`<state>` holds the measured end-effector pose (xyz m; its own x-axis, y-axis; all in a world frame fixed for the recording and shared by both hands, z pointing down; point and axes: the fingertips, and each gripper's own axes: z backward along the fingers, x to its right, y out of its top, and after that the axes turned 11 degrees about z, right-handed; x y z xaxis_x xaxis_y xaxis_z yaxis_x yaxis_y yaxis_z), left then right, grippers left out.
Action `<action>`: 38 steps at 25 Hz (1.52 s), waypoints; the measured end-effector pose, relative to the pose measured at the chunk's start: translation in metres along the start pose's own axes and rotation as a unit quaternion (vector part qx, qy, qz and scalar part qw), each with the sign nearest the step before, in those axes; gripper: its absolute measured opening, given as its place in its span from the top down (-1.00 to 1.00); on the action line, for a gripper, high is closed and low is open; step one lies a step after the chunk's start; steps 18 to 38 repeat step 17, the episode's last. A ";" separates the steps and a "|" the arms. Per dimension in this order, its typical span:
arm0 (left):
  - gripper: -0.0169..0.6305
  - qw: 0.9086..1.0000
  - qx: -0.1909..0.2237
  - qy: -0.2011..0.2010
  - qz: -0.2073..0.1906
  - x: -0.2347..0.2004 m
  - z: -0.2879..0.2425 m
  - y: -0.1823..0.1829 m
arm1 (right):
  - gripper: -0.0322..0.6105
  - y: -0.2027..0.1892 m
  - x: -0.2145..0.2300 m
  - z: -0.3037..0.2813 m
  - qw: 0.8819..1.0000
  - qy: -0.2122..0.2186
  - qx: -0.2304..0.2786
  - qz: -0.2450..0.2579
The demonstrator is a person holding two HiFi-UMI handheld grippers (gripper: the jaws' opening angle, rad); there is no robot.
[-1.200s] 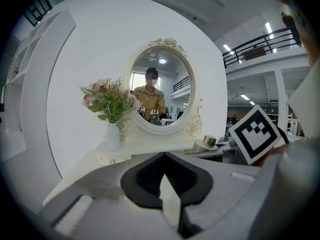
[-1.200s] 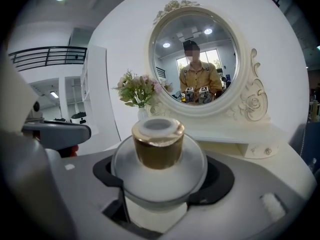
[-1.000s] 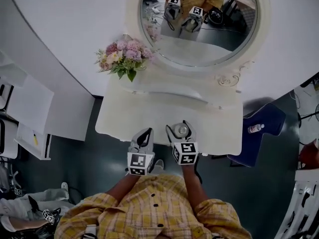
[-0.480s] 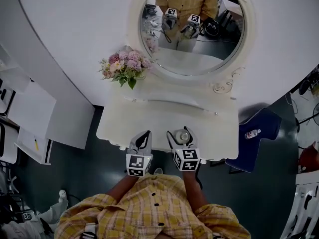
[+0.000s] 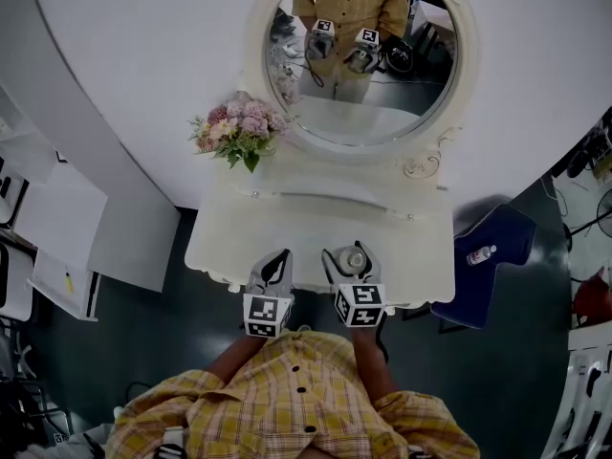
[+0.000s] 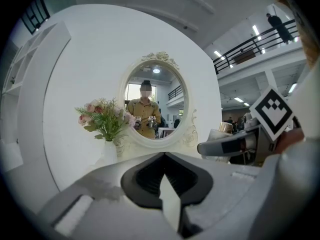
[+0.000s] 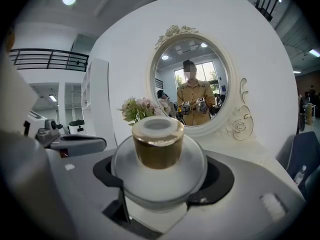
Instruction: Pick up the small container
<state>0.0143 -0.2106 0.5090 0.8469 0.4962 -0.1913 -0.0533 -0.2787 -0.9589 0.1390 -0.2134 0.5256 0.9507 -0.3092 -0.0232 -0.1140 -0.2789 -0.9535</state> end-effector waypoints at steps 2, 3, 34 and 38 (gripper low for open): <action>0.95 1.000 0.002 -0.002 -0.004 0.000 0.000 -0.002 | -0.16 0.002 -0.001 0.002 1.000 -0.001 0.002 0.000; 0.95 1.000 0.002 -0.003 -0.005 -0.001 0.000 -0.005 | -0.16 0.002 -0.001 0.002 1.000 -0.001 0.003 0.000; 0.95 1.000 0.012 -0.002 0.004 -0.007 0.000 -0.003 | -0.16 0.005 0.000 0.000 1.000 -0.002 0.005 0.001; 0.95 1.000 0.012 -0.002 0.004 -0.007 0.000 -0.003 | -0.16 0.005 0.000 0.000 1.000 -0.002 0.005 0.001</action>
